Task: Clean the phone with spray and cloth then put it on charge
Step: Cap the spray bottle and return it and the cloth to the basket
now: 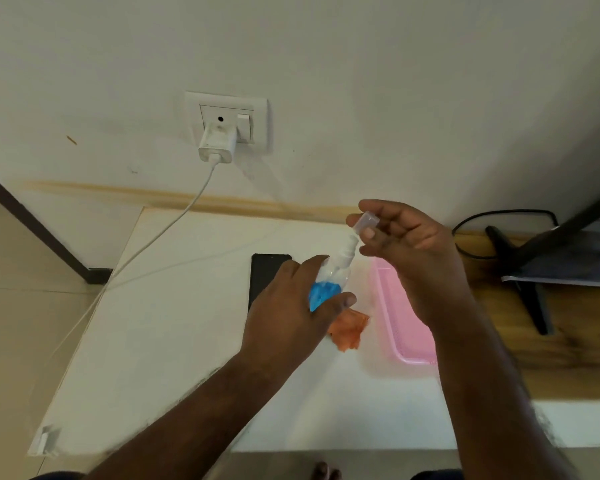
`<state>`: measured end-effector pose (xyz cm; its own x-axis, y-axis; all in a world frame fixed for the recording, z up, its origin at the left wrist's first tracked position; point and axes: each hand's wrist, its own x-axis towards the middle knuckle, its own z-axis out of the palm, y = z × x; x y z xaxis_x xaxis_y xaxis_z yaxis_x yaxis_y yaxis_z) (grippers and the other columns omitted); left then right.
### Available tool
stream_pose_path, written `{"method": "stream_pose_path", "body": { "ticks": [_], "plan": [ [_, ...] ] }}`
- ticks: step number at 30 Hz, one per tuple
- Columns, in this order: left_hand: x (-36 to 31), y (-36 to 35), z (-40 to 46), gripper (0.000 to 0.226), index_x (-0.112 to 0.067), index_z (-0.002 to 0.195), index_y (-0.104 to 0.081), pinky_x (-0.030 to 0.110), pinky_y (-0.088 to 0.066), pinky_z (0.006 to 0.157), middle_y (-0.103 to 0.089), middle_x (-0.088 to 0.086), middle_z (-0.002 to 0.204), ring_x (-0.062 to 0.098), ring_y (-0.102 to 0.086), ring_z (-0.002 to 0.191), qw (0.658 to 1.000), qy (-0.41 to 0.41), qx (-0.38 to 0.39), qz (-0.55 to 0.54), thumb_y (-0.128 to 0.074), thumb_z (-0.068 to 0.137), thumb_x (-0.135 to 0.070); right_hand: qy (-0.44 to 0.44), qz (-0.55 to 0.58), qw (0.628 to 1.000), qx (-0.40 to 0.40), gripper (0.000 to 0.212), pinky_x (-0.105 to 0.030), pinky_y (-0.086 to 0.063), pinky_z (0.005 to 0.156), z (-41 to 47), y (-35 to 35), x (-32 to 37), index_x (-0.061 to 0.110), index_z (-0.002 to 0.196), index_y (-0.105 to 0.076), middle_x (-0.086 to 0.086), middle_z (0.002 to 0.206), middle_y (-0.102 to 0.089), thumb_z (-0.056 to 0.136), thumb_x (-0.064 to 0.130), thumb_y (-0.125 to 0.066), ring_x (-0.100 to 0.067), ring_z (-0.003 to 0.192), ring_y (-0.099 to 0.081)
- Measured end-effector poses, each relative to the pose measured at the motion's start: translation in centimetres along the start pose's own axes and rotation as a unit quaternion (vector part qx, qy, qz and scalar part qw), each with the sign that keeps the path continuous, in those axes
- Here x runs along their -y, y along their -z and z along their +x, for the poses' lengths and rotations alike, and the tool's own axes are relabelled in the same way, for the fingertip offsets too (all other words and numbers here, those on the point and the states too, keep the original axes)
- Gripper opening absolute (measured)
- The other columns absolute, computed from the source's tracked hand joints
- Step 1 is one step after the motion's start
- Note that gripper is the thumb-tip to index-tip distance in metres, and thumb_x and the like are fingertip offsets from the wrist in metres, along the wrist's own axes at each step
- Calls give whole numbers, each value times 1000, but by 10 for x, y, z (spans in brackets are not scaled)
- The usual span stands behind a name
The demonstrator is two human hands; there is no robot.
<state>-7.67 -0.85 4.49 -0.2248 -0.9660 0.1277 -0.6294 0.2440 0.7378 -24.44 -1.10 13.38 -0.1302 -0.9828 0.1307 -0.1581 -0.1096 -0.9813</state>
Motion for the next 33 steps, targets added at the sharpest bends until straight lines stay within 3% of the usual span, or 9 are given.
{"method": "stream_pose_path", "body": {
  "ticks": [5, 15, 17, 22, 27, 33],
  "plan": [
    [5, 0, 2, 82, -38, 142, -39, 20, -41, 77, -55, -8, 124, 4, -47, 94, 999, 3, 0, 54, -26, 75, -84, -3, -3, 1000, 16, 25, -40, -53, 85, -3, 0, -9, 19, 113, -67, -5, 110, -75, 88, 13, -68, -26, 106, -67],
    [14, -4, 6, 72, -39, 139, -39, 21, -43, 80, -54, -8, 124, 5, -50, 98, 1000, 7, 14, 20, -37, 80, -81, -7, -68, 997, 26, 27, -48, -57, 90, -3, -5, -14, 21, 108, -73, 0, 105, -74, 85, 6, -73, -22, 98, -67],
    [15, -5, 7, 72, -37, 140, -40, 21, -42, 82, -55, -7, 125, 5, -50, 100, 1000, 8, 12, 19, -39, 81, -79, -4, -80, 996, 26, 29, -43, -58, 89, -3, -6, -14, 22, 109, -72, 1, 105, -74, 85, 6, -73, -19, 97, -68],
    [17, -8, 7, 72, -35, 141, -44, 22, -37, 81, -62, -10, 125, 2, -46, 99, 999, 28, 9, 13, -44, 81, -75, 31, -146, 988, 25, 32, -15, -55, 77, -4, -10, -15, 28, 110, -70, 13, 100, -73, 85, 8, -74, -3, 91, -67],
    [18, -11, 7, 71, -33, 139, -46, 22, -36, 78, -64, -8, 123, 2, -45, 97, 1000, 29, -3, 8, -43, 81, -74, 37, -164, 986, 13, 31, -5, -49, 72, -3, -15, -17, 22, 110, -73, 20, 97, -70, 83, 6, -75, 4, 88, -66],
    [16, -11, 8, 73, -30, 137, -47, 23, -38, 78, -66, -6, 122, 3, -47, 97, 1000, 25, -5, -7, -41, 80, -74, 43, -161, 986, 6, 31, -4, -47, 70, -1, -17, -16, 15, 112, -74, 16, 94, -71, 83, 4, -75, 4, 86, -65]
  ]
}}
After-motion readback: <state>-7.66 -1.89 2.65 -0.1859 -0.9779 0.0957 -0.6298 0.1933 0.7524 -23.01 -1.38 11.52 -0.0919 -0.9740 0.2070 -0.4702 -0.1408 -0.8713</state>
